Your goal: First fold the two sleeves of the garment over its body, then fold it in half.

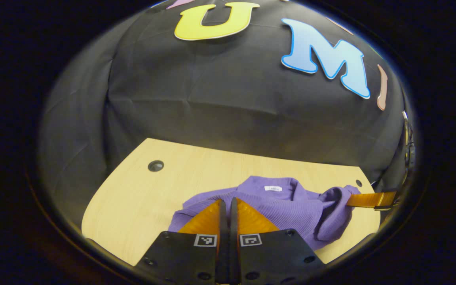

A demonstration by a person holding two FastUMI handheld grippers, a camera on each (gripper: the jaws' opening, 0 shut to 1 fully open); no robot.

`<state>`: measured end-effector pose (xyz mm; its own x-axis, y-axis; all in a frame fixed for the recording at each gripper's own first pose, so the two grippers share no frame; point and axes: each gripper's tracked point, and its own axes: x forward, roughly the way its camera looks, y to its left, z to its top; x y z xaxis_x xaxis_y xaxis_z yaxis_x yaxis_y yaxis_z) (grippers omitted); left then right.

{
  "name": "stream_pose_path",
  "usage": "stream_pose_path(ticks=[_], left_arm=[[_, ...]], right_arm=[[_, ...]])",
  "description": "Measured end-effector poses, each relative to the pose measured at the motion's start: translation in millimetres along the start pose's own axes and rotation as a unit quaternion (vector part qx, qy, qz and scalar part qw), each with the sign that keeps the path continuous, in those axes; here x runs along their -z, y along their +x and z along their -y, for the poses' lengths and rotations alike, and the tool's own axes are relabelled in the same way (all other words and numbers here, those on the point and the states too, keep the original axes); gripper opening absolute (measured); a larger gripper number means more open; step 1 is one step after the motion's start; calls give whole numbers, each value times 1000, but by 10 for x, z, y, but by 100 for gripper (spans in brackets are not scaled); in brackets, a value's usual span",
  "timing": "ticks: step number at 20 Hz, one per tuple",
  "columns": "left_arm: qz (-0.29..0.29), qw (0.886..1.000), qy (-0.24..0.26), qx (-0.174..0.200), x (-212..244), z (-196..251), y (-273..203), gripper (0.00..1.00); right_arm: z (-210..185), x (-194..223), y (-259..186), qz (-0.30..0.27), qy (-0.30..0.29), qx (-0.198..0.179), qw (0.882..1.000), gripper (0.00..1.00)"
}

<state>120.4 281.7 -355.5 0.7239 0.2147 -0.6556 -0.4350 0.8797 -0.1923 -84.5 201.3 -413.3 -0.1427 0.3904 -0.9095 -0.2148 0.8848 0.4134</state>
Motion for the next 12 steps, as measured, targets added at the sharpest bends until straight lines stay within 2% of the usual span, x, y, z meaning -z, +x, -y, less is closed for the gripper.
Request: stream_pose_path(ticks=[3, 6, 12], left_arm=[[22, 1000, 20, 6, -183, 62, 334, 7], [20, 999, 31, 9, -198, 127, 652, 7], [-8, 998, 56, 5, 89, 154, 1160, 7]], right_arm=[[11, -154, 298, 5, 0, -1, 1000, 1], [68, -209, 610, 4, -1, 5, 1000, 1], [216, -176, 1107, -7, 5, 14, 1000, 1]])
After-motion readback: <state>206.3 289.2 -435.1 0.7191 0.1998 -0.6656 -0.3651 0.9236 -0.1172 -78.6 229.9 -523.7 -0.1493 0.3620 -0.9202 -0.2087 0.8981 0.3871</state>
